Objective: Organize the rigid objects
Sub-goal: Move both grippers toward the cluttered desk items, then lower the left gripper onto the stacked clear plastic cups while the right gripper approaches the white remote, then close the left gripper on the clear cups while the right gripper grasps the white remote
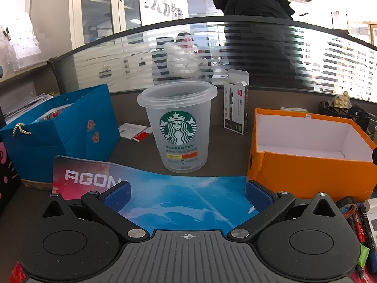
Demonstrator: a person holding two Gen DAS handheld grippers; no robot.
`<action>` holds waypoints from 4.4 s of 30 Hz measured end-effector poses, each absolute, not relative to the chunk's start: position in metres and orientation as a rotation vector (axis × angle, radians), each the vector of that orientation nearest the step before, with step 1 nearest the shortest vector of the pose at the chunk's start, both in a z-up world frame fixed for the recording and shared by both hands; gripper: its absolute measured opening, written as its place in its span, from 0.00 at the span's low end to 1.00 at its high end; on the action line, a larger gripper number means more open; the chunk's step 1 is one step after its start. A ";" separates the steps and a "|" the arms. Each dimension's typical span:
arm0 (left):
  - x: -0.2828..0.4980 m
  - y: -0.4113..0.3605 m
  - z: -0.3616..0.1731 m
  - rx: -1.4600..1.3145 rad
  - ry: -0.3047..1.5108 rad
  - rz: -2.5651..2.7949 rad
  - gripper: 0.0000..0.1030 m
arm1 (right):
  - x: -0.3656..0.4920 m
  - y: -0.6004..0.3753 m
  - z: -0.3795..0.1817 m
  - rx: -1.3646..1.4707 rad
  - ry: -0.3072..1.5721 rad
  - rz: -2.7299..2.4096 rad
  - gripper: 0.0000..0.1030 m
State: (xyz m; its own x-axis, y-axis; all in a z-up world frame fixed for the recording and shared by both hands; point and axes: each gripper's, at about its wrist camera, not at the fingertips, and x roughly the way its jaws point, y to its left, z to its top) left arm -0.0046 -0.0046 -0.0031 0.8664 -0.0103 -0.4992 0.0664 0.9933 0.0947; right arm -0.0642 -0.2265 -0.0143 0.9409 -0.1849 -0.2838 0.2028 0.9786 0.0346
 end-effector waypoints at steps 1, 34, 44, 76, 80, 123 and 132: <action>-0.005 -0.005 -0.003 0.109 0.523 -0.044 1.00 | -0.064 -0.227 -0.014 0.065 0.284 -0.200 1.00; -0.019 -0.080 -0.046 0.089 0.698 -0.033 1.00 | -0.061 -0.250 -0.016 0.092 0.304 -0.248 1.00; -0.002 -0.115 -0.068 0.030 0.748 0.183 1.00 | -0.061 -0.272 -0.019 0.136 0.309 -0.258 1.00; -0.009 -0.146 -0.112 0.028 0.789 0.176 1.00 | -0.057 -0.314 -0.032 0.171 0.349 -0.339 1.00; -0.009 -0.115 -0.115 -0.028 0.806 0.090 1.00 | -0.058 -0.311 -0.029 0.139 0.343 -0.356 1.00; 0.012 -0.083 -0.118 0.200 0.709 -0.171 1.00 | -0.114 -0.305 -0.131 -0.083 0.563 -0.266 1.00; 0.013 -0.082 -0.119 0.200 0.710 -0.175 1.00 | -0.121 -0.305 -0.130 -0.135 0.569 -0.297 1.00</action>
